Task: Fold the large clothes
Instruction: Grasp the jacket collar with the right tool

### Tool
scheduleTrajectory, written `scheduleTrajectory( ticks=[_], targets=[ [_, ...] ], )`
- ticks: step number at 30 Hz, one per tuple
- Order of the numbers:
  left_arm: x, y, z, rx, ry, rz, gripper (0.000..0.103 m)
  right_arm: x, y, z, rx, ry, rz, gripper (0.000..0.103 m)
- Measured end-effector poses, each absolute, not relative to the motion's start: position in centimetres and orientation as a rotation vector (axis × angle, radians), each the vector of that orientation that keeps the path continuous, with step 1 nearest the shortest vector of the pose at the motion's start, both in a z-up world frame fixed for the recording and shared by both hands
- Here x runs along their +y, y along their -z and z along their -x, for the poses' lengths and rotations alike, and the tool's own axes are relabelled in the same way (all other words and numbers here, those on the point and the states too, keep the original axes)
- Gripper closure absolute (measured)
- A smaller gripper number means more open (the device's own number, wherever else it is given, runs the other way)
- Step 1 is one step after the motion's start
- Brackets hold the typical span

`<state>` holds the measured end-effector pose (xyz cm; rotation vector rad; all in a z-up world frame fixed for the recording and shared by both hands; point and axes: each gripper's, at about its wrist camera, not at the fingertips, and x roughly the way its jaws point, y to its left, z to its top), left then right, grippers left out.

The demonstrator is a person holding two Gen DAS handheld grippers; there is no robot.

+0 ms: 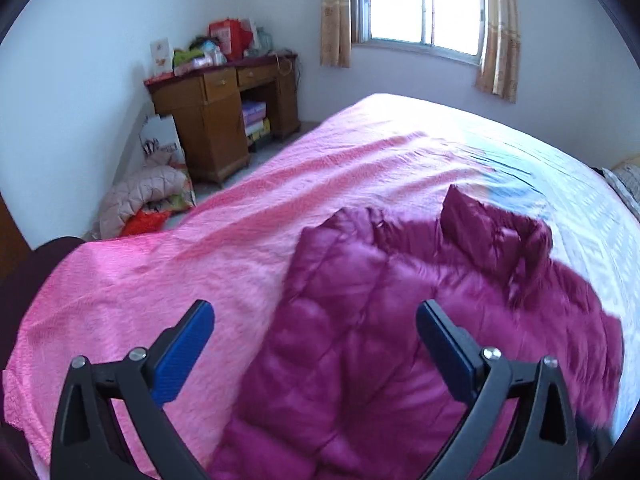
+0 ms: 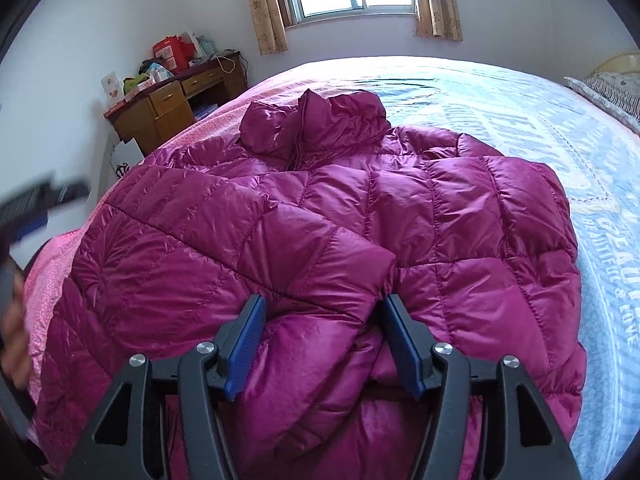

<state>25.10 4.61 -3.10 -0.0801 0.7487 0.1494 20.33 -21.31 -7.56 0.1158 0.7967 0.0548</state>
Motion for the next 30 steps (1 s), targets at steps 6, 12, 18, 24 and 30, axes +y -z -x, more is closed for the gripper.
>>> scheduleTrajectory(
  ticks=[6,12,18,24,30],
  targets=[
    [3.4,6.7,-29.4,0.804,-0.207,0.062,0.000,-21.6,7.6,-20.4,0.801,-0.065,-0.133,0.038],
    [6.0,10.6,-30.5,0.870,-0.178,0.186,0.000,-21.6,7.6,-20.6,0.812,-0.081,-0.140,0.034],
    [6.5,10.7,-29.7,0.855,-0.167,0.203,0.000,-22.5,5.6,-21.6,0.909,-0.144,-0.187,0.034],
    [6.5,10.7,-29.0,0.854,-0.167,0.215,0.000,-26.2,-2.2,-26.0,0.870,-0.160,-0.276,0.034],
    [6.9,10.4,-29.0,0.850,-0.159,0.229,0.000,-28.7,-2.3,-36.7,0.926,-0.102,-0.446,0.034]
  ],
)
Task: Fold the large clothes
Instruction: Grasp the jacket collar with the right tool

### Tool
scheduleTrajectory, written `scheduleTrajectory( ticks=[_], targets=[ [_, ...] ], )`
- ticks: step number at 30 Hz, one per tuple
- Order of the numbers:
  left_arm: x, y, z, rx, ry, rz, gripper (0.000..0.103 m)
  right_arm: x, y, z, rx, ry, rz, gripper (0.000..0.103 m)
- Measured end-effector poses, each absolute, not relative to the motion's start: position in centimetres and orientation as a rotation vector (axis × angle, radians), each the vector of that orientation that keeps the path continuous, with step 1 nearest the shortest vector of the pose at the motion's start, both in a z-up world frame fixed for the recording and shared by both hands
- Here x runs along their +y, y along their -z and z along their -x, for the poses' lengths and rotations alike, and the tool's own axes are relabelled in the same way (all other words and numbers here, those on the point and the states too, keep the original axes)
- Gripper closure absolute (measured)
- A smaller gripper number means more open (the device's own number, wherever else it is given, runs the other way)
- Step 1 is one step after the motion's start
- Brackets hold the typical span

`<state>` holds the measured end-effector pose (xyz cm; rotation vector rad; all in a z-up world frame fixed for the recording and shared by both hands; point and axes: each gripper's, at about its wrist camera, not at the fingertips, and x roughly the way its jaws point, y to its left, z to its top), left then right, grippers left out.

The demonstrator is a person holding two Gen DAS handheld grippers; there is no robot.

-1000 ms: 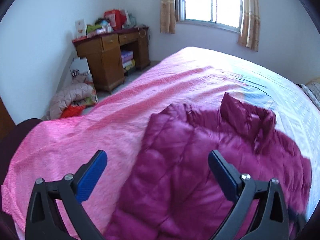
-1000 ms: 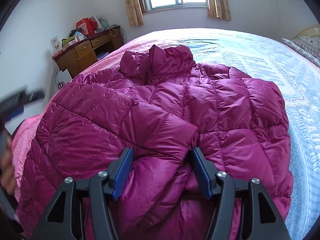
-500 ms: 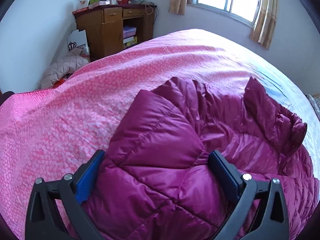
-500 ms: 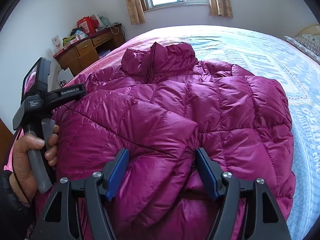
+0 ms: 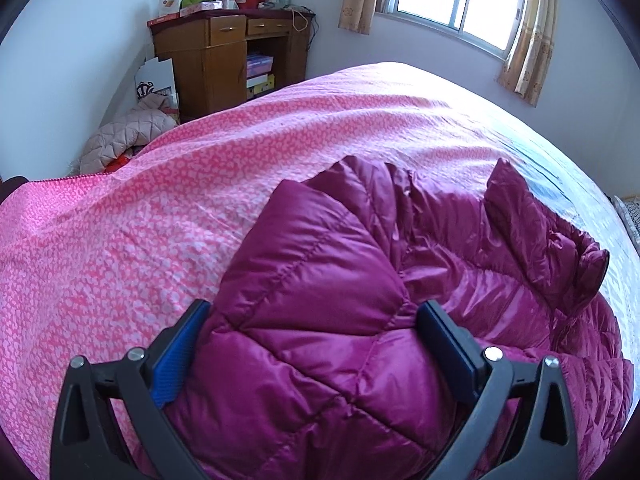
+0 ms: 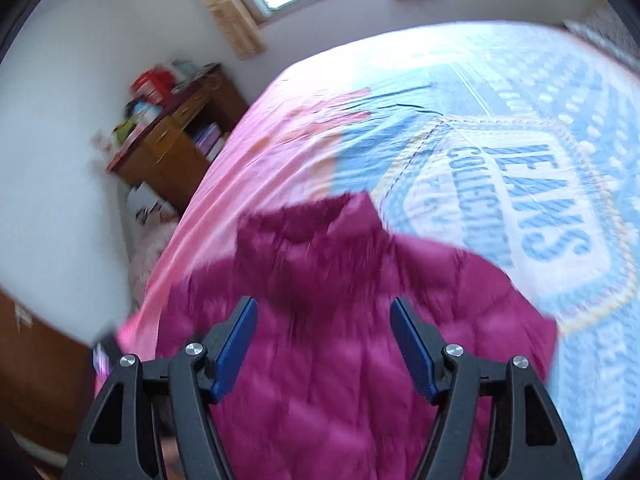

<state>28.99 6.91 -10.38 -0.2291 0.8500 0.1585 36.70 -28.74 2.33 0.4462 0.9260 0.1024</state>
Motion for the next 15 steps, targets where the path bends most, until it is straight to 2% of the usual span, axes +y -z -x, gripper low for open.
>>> scheduleTrajectory(
  ticks=[6,10,11,13,15],
  targets=[
    [7.7,10.1,-28.3,0.836,-0.148,0.252,0.000,-26.6,1.6,-44.5,1.015,0.012,-0.421,0.034],
    [7.7,10.0,-28.2,0.836,-0.146,0.254,0.000,-25.9,4.3,-45.7,1.097,0.045,-0.383,0.035],
    [7.8,10.0,-28.2,0.835,-0.146,0.254,0.000,-25.9,4.4,-45.4,1.094,0.049,-0.363,0.040],
    [7.9,10.0,-28.2,0.836,-0.146,0.253,0.000,-26.4,4.4,-44.8,1.089,0.059,-0.343,0.077],
    [7.9,10.0,-28.2,0.836,-0.146,0.253,0.000,-27.2,4.2,-43.7,1.081,0.045,-0.343,0.079]
  ],
)
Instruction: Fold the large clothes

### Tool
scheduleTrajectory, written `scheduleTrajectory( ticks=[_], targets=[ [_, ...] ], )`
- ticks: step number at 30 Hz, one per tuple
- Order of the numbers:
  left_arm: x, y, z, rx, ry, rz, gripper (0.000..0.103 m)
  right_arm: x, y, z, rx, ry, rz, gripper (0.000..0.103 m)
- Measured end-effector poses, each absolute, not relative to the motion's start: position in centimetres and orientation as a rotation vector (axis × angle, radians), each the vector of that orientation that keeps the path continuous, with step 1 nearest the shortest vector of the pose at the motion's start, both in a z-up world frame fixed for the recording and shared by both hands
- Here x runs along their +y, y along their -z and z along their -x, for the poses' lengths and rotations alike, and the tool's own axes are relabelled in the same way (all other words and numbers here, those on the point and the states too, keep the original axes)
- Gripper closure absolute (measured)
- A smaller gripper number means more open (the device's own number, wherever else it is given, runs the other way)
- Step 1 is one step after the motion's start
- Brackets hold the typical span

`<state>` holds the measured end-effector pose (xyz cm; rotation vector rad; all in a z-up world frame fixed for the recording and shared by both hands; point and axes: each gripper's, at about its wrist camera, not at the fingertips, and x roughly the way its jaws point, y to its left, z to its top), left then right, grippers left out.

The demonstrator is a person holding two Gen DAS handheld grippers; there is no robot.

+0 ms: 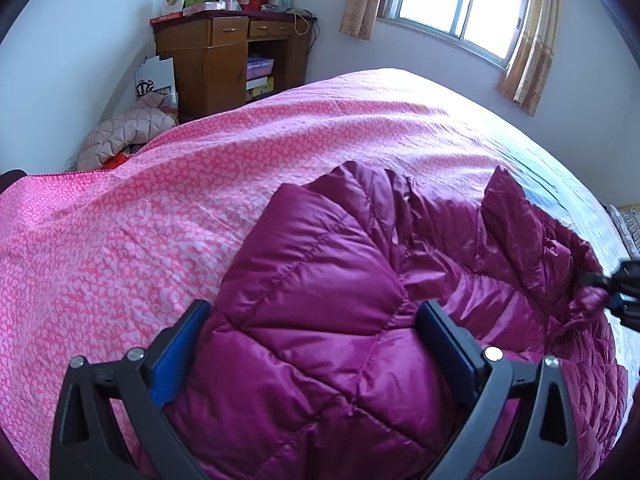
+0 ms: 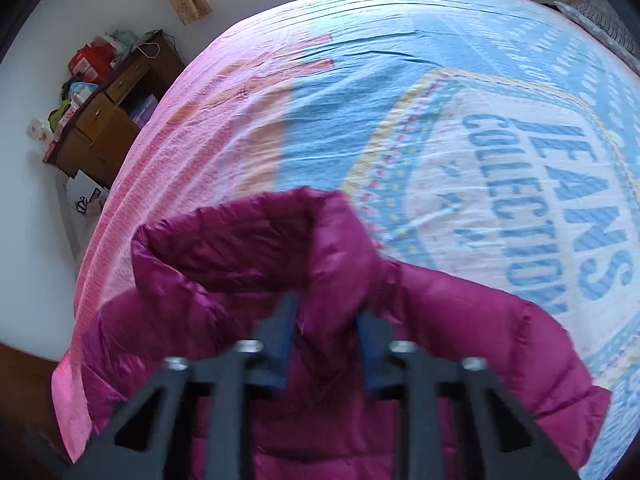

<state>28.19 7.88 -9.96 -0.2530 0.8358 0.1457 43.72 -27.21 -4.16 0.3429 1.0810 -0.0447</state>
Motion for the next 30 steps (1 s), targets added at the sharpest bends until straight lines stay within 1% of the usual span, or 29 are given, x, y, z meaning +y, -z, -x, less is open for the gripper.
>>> scheduleTrajectory(
  ticks=[1,4,7,9,11,12,17,20,22,24,25,28,30],
  targets=[
    [7.9,10.0,-28.2,0.836,-0.146,0.253,0.000,-27.5,4.1,-43.0,1.080,0.040,-0.323,0.082],
    [7.9,10.0,-28.2,0.836,-0.146,0.253,0.000,-28.7,4.8,-40.9,1.085,0.047,-0.289,0.086],
    [7.9,10.0,-28.1,0.835,-0.145,0.253,0.000,-30.3,6.4,-38.8,1.074,0.044,-0.348,0.087],
    [8.1,10.0,-28.1,0.836,-0.146,0.252,0.000,-30.8,7.3,-37.2,0.999,0.020,-0.374,0.088],
    [7.9,10.0,-28.1,0.836,-0.147,0.251,0.000,-29.9,8.2,-35.2,0.832,0.002,-0.309,0.088],
    [7.9,10.1,-28.2,0.837,-0.147,0.250,0.000,-29.9,8.3,-34.8,0.806,0.004,-0.309,0.088],
    [8.1,10.0,-27.9,0.838,-0.126,0.254,0.000,-29.8,8.1,-34.8,0.798,0.019,-0.305,0.088],
    [7.5,8.6,-27.7,0.841,-0.044,0.205,0.000,-29.7,8.1,-34.6,0.794,0.013,-0.314,0.088],
    [6.2,6.3,-27.7,0.812,-0.021,0.125,0.000,-29.9,8.2,-34.7,0.791,0.005,-0.324,0.087],
    [4.9,4.1,-28.3,0.787,0.033,0.119,0.000,-30.2,8.3,-34.6,0.789,-0.003,-0.337,0.087],
    [4.1,3.3,-29.2,0.807,0.059,0.119,0.000,-30.3,8.3,-34.6,0.787,-0.006,-0.341,0.087],
    [1.2,3.1,-32.0,0.912,0.121,0.063,0.000,-30.4,8.3,-34.6,0.785,-0.011,-0.349,0.087],
    [-1.8,3.3,-32.4,0.886,0.120,-0.052,0.000,-30.5,8.3,-34.5,0.784,-0.015,-0.358,0.087]
  ],
)
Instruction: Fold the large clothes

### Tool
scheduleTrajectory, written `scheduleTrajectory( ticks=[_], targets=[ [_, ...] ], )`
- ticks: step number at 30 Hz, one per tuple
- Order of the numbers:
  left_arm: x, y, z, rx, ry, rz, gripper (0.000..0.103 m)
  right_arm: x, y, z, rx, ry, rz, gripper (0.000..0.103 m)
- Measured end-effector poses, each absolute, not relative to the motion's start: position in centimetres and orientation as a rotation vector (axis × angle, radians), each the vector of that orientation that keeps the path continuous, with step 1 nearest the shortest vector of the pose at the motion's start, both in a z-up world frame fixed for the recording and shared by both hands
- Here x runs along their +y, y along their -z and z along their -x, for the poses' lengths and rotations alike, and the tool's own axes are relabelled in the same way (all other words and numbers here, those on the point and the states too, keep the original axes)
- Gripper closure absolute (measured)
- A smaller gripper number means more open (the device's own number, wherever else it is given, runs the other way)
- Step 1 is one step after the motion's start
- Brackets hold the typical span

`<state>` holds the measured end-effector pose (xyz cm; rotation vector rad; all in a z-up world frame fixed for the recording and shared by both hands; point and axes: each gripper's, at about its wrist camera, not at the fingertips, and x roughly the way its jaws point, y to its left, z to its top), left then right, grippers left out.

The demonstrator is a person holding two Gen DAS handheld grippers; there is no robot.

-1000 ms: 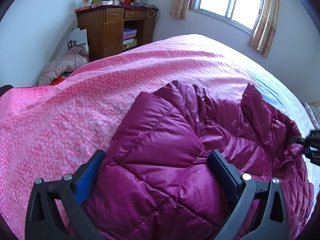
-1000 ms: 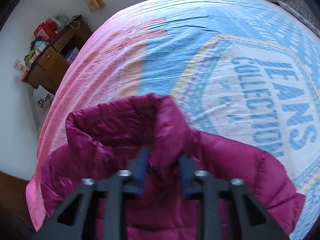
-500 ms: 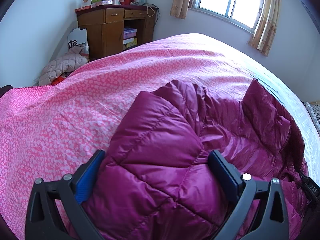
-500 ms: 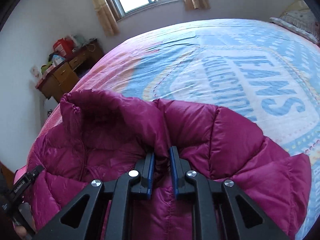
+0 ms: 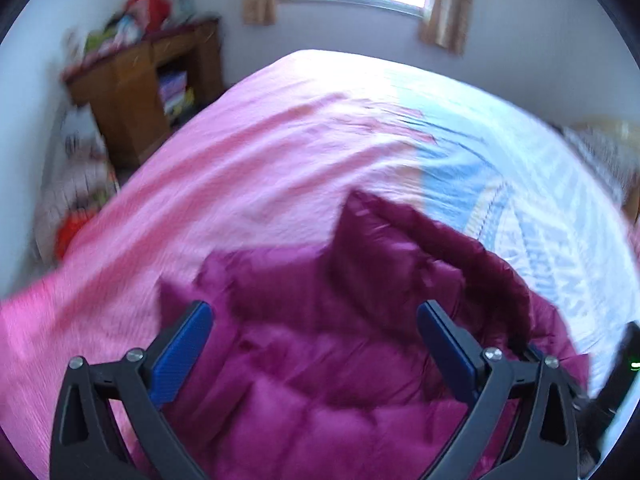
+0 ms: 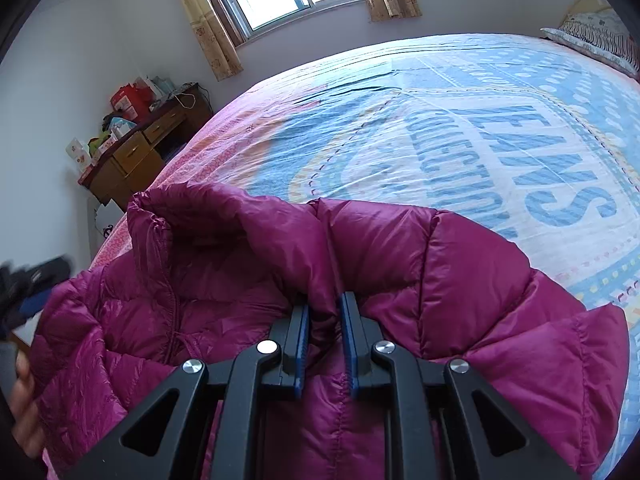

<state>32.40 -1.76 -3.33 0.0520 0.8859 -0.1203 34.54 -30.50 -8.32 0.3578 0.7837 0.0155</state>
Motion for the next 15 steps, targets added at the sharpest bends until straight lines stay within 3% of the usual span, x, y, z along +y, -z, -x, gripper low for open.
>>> scheduleTrajectory(
  ticks=[6,14,15],
  targets=[
    [-6.7,2.6,-29.6,0.781,0.179,-0.190,0.000,-30.8,8.4,-34.4,0.781,-0.028,-0.377,0.087],
    [-9.6,6.3,-33.8,0.902,-0.016,-0.371,0.000,-31.0,8.4,-34.4,0.778,-0.037,-0.389,0.087],
    [-9.7,6.7,-34.3,0.892,-0.046,-0.409,0.011,-31.0,8.4,-34.4,0.778,-0.038,-0.391,0.087]
  ],
)
